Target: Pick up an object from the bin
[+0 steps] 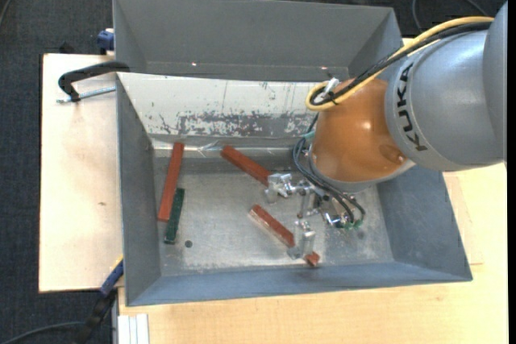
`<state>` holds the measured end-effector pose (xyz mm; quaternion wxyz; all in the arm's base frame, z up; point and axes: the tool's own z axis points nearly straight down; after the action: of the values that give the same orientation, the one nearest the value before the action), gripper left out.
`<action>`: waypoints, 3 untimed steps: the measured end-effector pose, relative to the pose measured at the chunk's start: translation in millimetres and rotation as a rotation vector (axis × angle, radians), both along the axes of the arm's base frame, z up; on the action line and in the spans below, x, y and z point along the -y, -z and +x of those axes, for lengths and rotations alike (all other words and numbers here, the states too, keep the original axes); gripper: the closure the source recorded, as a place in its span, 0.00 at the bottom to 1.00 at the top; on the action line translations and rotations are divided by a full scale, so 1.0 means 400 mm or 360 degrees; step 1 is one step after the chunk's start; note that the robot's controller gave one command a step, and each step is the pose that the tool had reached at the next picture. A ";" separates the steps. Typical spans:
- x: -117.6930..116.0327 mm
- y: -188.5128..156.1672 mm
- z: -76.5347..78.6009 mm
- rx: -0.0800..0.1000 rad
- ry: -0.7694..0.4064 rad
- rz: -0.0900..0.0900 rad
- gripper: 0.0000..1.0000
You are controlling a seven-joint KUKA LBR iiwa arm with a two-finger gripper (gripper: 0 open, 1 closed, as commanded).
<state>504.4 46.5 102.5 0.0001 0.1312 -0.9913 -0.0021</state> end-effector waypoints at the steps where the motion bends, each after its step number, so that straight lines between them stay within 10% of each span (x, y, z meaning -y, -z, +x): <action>1: 0.056 0.005 -0.013 0.0000 0.0251 -0.0005 0.00; 3: 0.083 0.082 -0.032 -0.0001 0.0422 -0.0005 0.00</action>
Offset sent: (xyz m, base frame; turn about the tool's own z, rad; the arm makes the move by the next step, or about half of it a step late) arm -0.0057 -0.0232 -0.0025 0.1575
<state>491.6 13.1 69.9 0.0005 -0.0010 -1.0000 -0.0005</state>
